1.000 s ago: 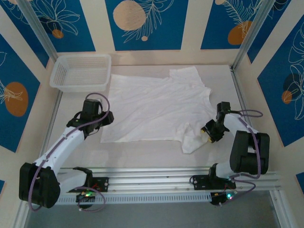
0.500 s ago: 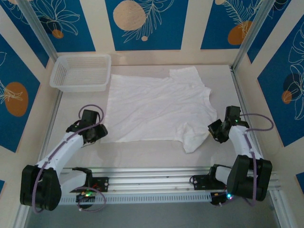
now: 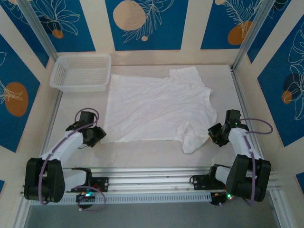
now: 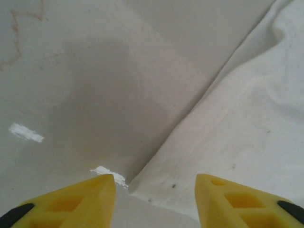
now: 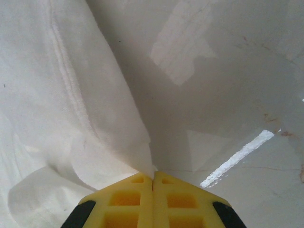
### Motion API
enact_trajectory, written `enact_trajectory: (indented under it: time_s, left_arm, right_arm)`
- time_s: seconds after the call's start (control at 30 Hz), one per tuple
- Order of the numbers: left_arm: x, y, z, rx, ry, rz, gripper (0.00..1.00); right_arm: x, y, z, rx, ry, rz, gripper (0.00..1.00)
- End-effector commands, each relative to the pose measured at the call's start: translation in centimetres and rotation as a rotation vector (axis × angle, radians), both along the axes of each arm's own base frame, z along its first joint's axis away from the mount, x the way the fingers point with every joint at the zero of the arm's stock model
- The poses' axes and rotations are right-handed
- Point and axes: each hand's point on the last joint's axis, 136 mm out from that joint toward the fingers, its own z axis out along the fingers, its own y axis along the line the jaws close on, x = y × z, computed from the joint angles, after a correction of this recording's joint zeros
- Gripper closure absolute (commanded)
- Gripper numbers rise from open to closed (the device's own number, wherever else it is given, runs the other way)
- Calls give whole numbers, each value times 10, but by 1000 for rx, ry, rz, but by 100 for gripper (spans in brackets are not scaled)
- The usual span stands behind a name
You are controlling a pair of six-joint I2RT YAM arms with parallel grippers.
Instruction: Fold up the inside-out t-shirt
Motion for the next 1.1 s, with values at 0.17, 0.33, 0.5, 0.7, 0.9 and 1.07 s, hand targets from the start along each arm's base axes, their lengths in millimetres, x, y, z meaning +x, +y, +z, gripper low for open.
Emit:
enact_trajectory:
  time_s: [0.17,0.33,0.5,0.7,0.9,1.07]
  left_arm:
    - [1,-19,-15,-137,25,16,62]
    - [2,-14,-15,-114,21,30,97]
    - [-8,15,-2,-8,5,99,100]
    - [-11,20,11,16,-27,27,100]
    - [3,3,19,-68,-82,-41,100]
    - [24,1,54,-65,-176,-75,100]
  right_arm:
    - [2,-1,9,0,-17,9,100]
    - [2,-3,12,-5,-27,-2,100]
    - [-11,-17,10,-21,-10,-68,100]
    - [-16,-24,9,10,-35,-94,100]
    - [-22,-23,15,25,-53,-112,100]
    - [-3,-15,46,74,-186,-79,100]
